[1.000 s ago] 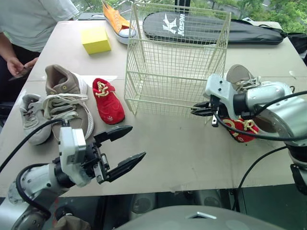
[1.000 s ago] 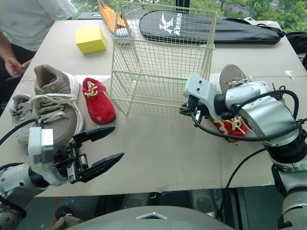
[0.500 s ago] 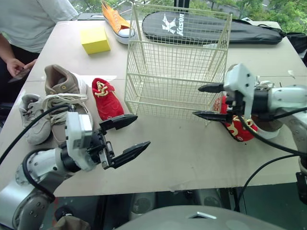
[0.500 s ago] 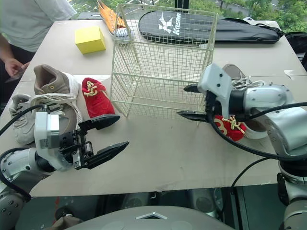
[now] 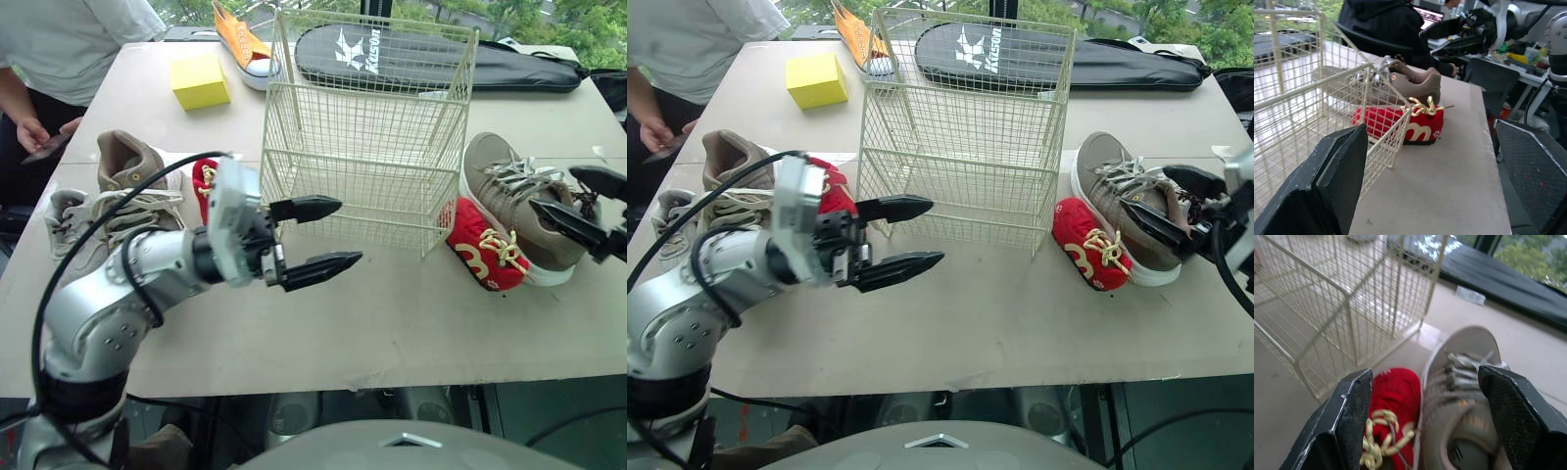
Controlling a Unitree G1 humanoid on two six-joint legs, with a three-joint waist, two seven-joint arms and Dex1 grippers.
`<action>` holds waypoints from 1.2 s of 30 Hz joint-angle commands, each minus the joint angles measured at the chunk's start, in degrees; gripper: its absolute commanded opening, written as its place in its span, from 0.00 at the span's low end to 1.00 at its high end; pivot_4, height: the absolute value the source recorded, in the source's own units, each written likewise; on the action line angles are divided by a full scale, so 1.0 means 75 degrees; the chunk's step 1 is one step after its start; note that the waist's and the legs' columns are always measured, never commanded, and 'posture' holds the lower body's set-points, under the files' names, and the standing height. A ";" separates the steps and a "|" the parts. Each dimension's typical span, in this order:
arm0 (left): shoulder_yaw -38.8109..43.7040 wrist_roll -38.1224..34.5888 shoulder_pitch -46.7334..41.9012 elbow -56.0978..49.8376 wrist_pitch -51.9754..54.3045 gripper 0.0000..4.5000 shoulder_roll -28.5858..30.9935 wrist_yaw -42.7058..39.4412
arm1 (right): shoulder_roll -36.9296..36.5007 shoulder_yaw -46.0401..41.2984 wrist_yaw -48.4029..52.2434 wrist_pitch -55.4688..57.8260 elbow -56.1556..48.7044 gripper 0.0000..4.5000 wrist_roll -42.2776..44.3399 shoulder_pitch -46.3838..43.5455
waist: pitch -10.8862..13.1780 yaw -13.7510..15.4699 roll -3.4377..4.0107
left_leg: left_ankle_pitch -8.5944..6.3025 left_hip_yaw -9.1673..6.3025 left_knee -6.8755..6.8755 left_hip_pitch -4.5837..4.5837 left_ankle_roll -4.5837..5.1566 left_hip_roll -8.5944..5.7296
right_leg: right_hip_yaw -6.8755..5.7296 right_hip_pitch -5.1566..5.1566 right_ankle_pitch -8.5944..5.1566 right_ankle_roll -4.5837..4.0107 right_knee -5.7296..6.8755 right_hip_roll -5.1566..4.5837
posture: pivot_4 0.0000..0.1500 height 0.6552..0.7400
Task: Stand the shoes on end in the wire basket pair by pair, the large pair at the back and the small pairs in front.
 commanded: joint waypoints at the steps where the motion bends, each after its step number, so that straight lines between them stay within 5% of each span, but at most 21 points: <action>1: -0.0392 -0.0143 -0.0421 0.0078 0.0247 1.00 -0.0158 -0.0298 | 0.0101 -0.0616 -0.0114 0.0073 0.0392 0.75 -0.0189 0.0688 | 0.0000 -0.0003 0.0000 | 0.0000 0.0002 0.0000 0.0005 0.0000 -0.0002 | 0.0002 0.0004 0.0000 0.0000 -0.0001 -0.0001 | 1.00 1.00; 4: -0.0512 -0.0042 -0.0601 0.0223 0.0309 1.00 -0.0054 -0.0814 | 0.0237 -0.0390 -0.0089 -0.0388 0.0780 1.00 -0.0577 0.1433 | 0.0000 -0.0049 0.0001 | 0.0000 -0.0007 -0.0001 0.0006 0.0000 -0.0003 | 0.0006 0.0005 -0.0001 0.0000 -0.0003 0.0003 | 1.00 1.00; 10: -0.0384 0.0076 -0.0717 0.0283 0.0266 1.00 0.0287 -0.1566 | 0.0670 -0.0186 -0.0628 -0.0381 0.1107 1.00 -0.0538 0.1453 | -0.0001 -0.0127 0.0005 | 0.0000 -0.0031 -0.0001 0.0013 0.0000 -0.0006 | 0.0008 0.0007 -0.0001 0.0000 0.0004 0.0015 | 1.00 1.00; 28: 0.0797 -0.1267 0.1619 -0.2620 -0.0029 1.00 0.0736 0.0079 | 0.0941 0.1699 -0.0990 -0.1385 0.2867 1.00 -0.0858 0.0209 | 0.0000 -0.0099 0.0009 | 0.0000 -0.0066 -0.0002 0.0017 0.0000 -0.0015 | 0.0004 0.0019 -0.0002 -0.0001 -0.0002 0.0009 | 1.00 1.00; 36: 0.1067 -0.2079 0.1514 -0.2548 -0.0114 1.00 0.1067 0.1054 | 0.0957 0.1756 -0.0846 -0.2209 0.2893 0.46 -0.1106 0.0384 | -0.0001 -0.0113 0.0009 | 0.0000 -0.0067 -0.0001 0.0033 0.0000 -0.0015 | 0.0010 0.0031 -0.0002 -0.0001 -0.0001 0.0009 | 1.00 1.00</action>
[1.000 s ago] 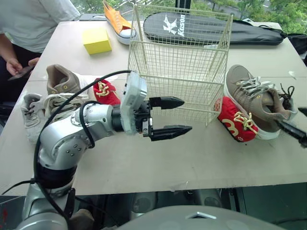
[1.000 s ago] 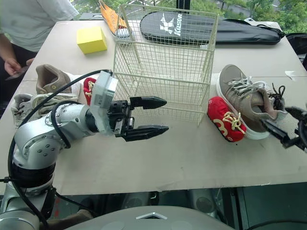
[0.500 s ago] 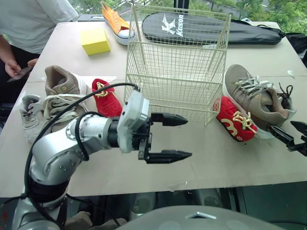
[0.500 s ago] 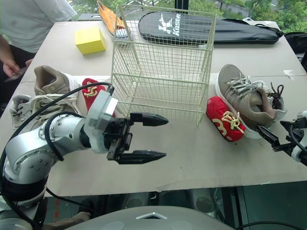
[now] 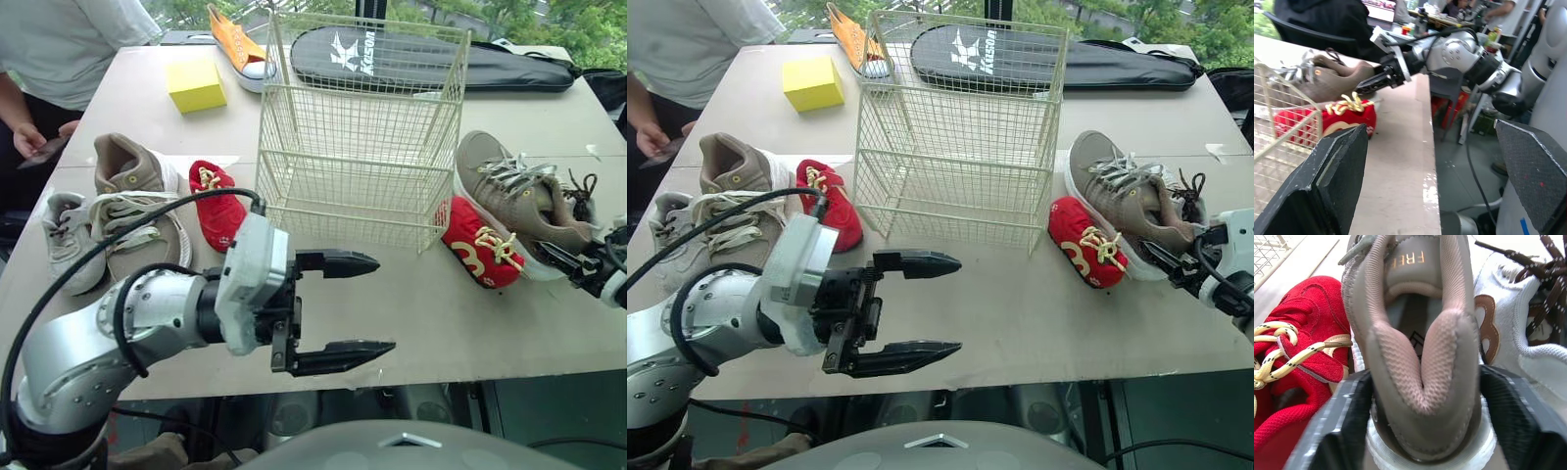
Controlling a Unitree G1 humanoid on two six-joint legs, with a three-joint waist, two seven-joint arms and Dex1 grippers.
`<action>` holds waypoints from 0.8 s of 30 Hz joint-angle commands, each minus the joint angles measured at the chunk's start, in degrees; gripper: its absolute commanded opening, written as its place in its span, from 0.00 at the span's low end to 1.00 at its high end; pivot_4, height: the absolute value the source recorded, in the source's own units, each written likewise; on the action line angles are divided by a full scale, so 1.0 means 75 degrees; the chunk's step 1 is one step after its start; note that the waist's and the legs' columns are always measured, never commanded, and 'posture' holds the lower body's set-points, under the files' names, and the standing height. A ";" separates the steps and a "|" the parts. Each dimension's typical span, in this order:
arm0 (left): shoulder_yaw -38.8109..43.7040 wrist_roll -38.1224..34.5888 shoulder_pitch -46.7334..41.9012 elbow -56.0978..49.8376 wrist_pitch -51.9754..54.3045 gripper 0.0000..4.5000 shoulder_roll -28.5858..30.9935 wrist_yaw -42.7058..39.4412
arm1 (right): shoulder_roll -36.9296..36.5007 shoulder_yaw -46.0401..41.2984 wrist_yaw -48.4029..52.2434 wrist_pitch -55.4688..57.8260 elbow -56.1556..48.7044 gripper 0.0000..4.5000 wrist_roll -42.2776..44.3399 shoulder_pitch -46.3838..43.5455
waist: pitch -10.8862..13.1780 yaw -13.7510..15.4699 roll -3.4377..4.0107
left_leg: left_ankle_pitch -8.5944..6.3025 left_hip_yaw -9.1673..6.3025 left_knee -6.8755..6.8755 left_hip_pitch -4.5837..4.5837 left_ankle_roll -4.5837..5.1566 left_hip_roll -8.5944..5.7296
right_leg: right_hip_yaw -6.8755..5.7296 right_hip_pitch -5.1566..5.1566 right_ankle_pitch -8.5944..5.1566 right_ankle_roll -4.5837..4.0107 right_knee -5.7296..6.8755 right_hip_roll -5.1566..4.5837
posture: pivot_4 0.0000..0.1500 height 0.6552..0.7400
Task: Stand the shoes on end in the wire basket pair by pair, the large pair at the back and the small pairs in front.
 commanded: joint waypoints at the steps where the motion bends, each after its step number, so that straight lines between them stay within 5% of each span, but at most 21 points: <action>1: -0.0052 -0.0218 -0.0512 0.0288 -0.0077 1.00 0.0038 0.0311 | -0.0063 -0.0194 0.0005 -0.0581 -0.0192 0.39 -0.0199 0.0163 | 0.0000 0.0001 0.0000 | 0.0000 0.0002 0.0000 0.0000 0.0000 0.0000 | 0.0000 0.0000 0.0000 0.0000 0.0000 0.0000 | 1.00 1.00; 6: -0.1112 0.1195 -0.2631 0.3288 -0.0070 1.00 -0.0661 -0.0258 | -0.0105 -0.0903 -0.0080 -0.1143 -0.0896 0.18 -0.0231 0.0528 | -0.0005 0.0113 0.0013 | 0.0001 -0.0020 0.0006 -0.0002 0.0001 -0.0045 | 0.0005 0.0015 -0.0017 -0.0028 0.0003 -0.0002 | 1.00 1.00; 10: -0.1172 0.1570 -0.3186 0.4595 -0.0229 1.00 -0.1103 -0.1081 | -0.0217 -0.1800 -0.0044 -0.1279 -0.1415 0.02 0.0166 0.0495 | 0.0000 0.0078 0.0027 | 0.0002 -0.0028 0.0004 -0.0014 0.0002 -0.0062 | 0.0023 0.0008 -0.0014 -0.0023 -0.0002 -0.0002 | 1.00 1.00; 17: -0.0721 0.1559 -0.3185 0.4992 -0.0296 1.00 -0.1478 -0.2163 | -0.0378 -0.2791 0.0054 -0.2005 -0.1650 0.00 0.0560 -0.0016 | 0.0015 0.0000 0.0050 | -0.0022 -0.0105 -0.0009 -0.0028 0.0036 -0.0102 | 0.0038 0.0002 -0.0025 0.0042 -0.0014 -0.0006 | 1.00 1.00; 24: 0.0235 0.0042 -0.3766 0.5227 0.0528 1.00 -0.1892 -0.1249 | -0.1523 -0.2929 -0.0069 -0.1900 -0.1541 0.00 0.1365 -0.1372 | 0.0020 -0.0003 0.0055 | -0.0022 -0.0112 0.0010 -0.0026 0.0038 -0.0123 | 0.0045 0.0007 -0.0023 0.0044 0.0000 -0.0022 | 1.00 1.00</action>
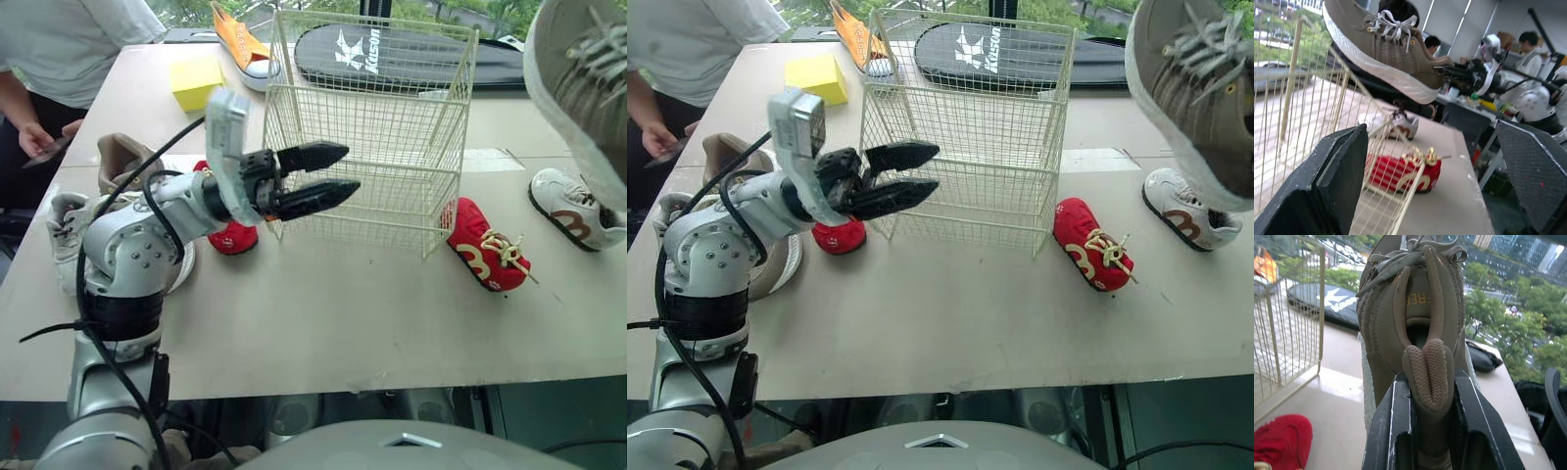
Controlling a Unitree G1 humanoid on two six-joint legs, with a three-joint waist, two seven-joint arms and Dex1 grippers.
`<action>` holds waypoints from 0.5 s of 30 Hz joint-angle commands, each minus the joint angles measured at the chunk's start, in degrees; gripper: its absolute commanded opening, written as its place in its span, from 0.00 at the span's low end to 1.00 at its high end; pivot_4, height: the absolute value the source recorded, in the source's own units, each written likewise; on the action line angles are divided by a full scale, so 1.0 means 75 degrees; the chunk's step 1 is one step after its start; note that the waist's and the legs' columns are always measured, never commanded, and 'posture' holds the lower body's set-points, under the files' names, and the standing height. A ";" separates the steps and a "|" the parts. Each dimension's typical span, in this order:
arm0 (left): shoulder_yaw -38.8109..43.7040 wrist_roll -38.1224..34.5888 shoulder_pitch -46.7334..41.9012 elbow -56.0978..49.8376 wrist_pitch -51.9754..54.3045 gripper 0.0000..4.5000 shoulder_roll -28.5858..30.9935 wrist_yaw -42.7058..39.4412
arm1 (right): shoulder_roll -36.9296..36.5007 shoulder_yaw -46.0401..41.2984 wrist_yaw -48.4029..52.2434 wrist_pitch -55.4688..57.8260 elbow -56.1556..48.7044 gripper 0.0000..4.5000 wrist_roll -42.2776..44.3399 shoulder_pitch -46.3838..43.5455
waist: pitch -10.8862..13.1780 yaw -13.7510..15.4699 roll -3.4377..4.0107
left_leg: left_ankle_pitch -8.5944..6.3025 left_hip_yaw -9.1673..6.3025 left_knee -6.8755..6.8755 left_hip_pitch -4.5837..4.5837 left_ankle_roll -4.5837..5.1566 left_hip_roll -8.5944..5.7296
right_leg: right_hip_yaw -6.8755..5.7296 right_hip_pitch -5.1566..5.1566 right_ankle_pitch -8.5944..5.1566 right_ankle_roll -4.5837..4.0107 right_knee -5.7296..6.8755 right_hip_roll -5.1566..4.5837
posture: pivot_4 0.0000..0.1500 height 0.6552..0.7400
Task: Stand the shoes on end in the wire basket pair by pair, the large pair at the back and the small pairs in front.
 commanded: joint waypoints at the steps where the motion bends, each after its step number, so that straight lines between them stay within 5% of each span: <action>1: 0.0818 -0.1221 -0.0497 0.0303 0.0451 1.00 -0.0161 0.0751 | -0.0802 -0.0160 -0.0107 -0.0247 -0.0157 0.00 0.0585 -0.1097 | 0.0001 -0.0019 0.0001 | 0.0000 -0.0001 0.0002 0.0002 0.0000 -0.0002 | 0.0002 0.0001 0.0000 0.0000 0.0002 -0.0001 | 1.00 1.00; 5: 0.1307 -0.1926 -0.0824 0.0593 0.0708 1.00 -0.0242 0.1568 | -0.1506 0.0487 0.0528 -0.0417 0.0143 0.00 0.0919 -0.1983 | -0.0001 -0.0027 -0.0002 | 0.0000 -0.0014 -0.0002 0.0010 0.0000 0.0000 | -0.0004 0.0005 0.0000 0.0000 0.0006 0.0005 | 1.00 1.00; 8: 0.1824 -0.2474 -0.1168 0.1414 0.1173 1.00 0.0245 0.2041 | -0.2535 0.1172 0.2411 -0.0714 0.0667 0.00 0.1319 -0.2568 | 0.0008 -0.0018 0.0006 | 0.0000 -0.0024 -0.0001 0.0001 0.0000 -0.0001 | -0.0014 0.0003 0.0000 0.0000 0.0004 0.0002 | 1.00 1.00; 15: 0.2514 -0.2365 -0.1494 0.3105 0.2170 1.00 0.1873 0.1307 | -0.3680 0.3310 0.5354 -0.1569 0.2164 0.00 0.1414 -0.4609 | 0.0032 -0.0031 0.0005 | 0.0000 -0.0037 -0.0013 -0.0003 0.0001 0.0003 | -0.0032 -0.0006 -0.0001 -0.0002 -0.0004 0.0002 | 1.00 1.00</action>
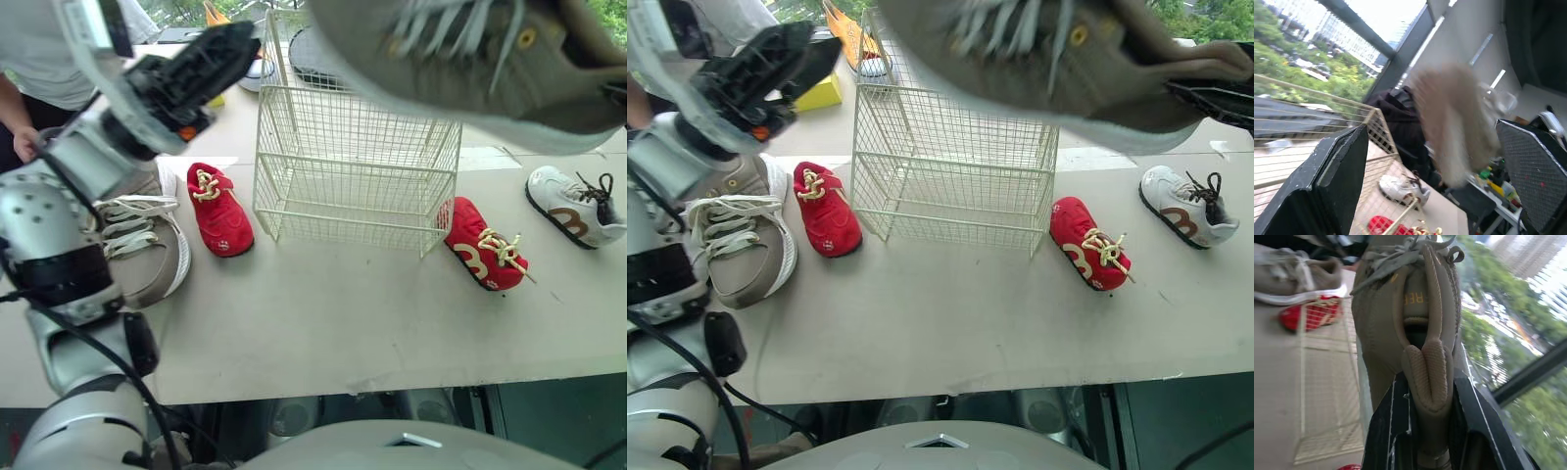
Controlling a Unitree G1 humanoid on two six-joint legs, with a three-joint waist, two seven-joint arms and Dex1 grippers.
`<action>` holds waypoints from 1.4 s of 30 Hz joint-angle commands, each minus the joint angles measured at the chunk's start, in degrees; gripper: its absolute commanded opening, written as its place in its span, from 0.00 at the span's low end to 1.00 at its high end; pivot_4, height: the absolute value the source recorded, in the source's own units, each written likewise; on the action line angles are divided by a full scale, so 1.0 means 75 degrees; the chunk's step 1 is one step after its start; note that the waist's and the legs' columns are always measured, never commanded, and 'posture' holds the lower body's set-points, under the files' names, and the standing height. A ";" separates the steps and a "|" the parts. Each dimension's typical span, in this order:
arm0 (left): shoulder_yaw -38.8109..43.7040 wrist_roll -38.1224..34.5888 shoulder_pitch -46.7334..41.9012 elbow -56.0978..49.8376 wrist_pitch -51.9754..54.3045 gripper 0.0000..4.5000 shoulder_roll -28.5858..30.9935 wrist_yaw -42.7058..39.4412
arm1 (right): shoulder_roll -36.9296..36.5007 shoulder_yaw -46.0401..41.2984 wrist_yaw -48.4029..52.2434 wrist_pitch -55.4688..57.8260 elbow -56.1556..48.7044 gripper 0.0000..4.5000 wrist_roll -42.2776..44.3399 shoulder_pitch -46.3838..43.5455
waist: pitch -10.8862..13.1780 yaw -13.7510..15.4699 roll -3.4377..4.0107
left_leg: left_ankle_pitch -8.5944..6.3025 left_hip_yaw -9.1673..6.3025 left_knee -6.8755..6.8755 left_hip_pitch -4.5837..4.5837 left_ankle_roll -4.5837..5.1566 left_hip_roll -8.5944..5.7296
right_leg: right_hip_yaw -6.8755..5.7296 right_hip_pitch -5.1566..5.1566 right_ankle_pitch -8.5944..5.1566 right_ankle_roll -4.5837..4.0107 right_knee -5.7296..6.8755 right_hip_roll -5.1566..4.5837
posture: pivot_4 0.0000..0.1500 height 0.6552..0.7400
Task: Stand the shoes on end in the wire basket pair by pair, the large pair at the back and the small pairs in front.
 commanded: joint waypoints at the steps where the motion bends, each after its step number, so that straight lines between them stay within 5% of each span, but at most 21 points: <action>1: 0.0233 0.0278 -0.0200 0.0138 0.0401 1.00 0.0775 -0.0856 | -0.0176 0.1033 0.1137 -0.0731 0.0675 0.00 -0.0202 -0.1114 | 0.0010 0.0009 -0.0015 | 0.0000 0.0001 0.0000 -0.0001 0.0000 0.0000 | -0.0001 -0.0001 0.0000 0.0000 -0.0001 -0.0002 | 1.00 1.00; 10: -0.1662 0.2257 -0.1095 -0.0261 0.0907 1.00 0.2101 -0.3396 | 0.1525 0.4361 0.3232 -0.2098 0.2346 0.00 -0.1997 -0.4666 | 0.0032 0.0059 -0.0016 | 0.0002 0.0005 0.0015 -0.0031 -0.0004 -0.0003 | -0.0014 -0.0023 0.0001 0.0000 0.0005 -0.0011 | 1.00 1.00; 17: -0.3521 0.3448 -0.1966 -0.1434 0.1291 1.00 0.2082 -0.4426 | 0.2177 0.6304 0.3252 -0.3347 0.3024 0.00 -0.1727 -0.5916 | 0.0041 0.0016 -0.0005 | 0.0023 0.0007 0.0023 -0.0136 -0.0040 0.0001 | -0.0015 -0.0127 0.0003 -0.0002 0.0017 -0.0010 | 1.00 1.00; 24: -0.3782 0.3501 -0.2312 -0.1855 0.1580 1.00 0.1982 -0.5470 | 0.2400 0.7000 0.3252 -0.3675 0.3061 0.00 -0.1506 -0.6361 | 0.0057 0.0017 0.0006 | 0.0022 0.0007 0.0022 -0.0144 -0.0039 0.0004 | -0.0017 -0.0145 0.0003 -0.0002 0.0025 -0.0009 | 1.00 1.00; 29: -0.3441 0.3493 -0.3148 -0.0286 0.2374 1.00 0.1774 -0.5738 | 0.2112 0.7471 0.3252 -0.3927 0.3119 0.00 -0.1310 -0.6417 | 0.0059 0.0035 0.0004 | 0.0006 0.0004 0.0038 -0.0144 -0.0010 0.0002 | -0.0018 -0.0137 0.0003 -0.0001 0.0032 -0.0010 | 1.00 1.00; 42: -0.3701 0.4085 -0.1647 -0.2659 0.1578 1.00 0.2160 -0.6083 | 0.2257 0.8143 0.3252 -0.4329 0.3975 0.00 -0.1277 -0.6967 | 0.0062 0.0009 0.0009 | 0.0020 0.0001 0.0039 -0.0143 -0.0036 0.0005 | -0.0019 -0.0140 0.0003 -0.0002 0.0035 -0.0012 | 1.00 1.00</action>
